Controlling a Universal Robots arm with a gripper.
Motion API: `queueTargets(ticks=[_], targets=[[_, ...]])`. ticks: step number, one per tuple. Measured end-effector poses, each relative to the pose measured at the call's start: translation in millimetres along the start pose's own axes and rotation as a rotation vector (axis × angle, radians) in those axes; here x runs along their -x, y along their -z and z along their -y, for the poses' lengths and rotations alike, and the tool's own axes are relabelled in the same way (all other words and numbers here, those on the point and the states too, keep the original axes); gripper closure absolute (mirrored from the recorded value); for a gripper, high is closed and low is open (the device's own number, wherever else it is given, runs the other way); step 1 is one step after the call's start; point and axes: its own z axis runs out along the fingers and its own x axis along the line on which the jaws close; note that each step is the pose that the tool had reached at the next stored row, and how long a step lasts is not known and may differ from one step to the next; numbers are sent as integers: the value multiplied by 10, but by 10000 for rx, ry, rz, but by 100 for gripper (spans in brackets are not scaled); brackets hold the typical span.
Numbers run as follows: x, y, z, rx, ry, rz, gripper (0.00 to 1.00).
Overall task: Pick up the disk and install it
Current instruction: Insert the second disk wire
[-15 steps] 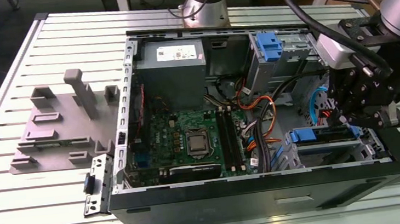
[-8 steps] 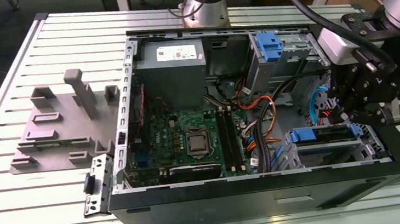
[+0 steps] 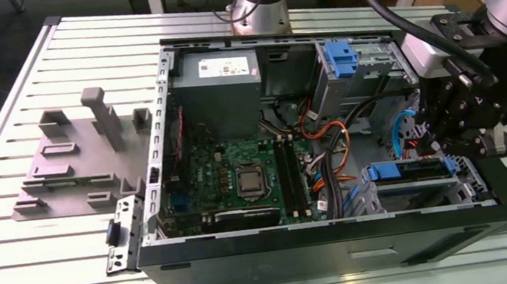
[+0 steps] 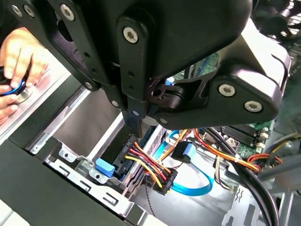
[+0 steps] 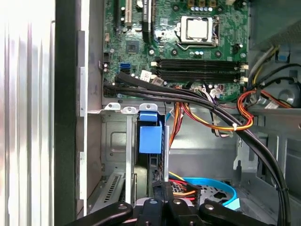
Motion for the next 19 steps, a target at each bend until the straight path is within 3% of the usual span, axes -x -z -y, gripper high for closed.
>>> queueTargets(ticks=[10,19], targets=[[4,48,2,118,-99,-5,89],[26,83,4,124,-99,-4,89]])
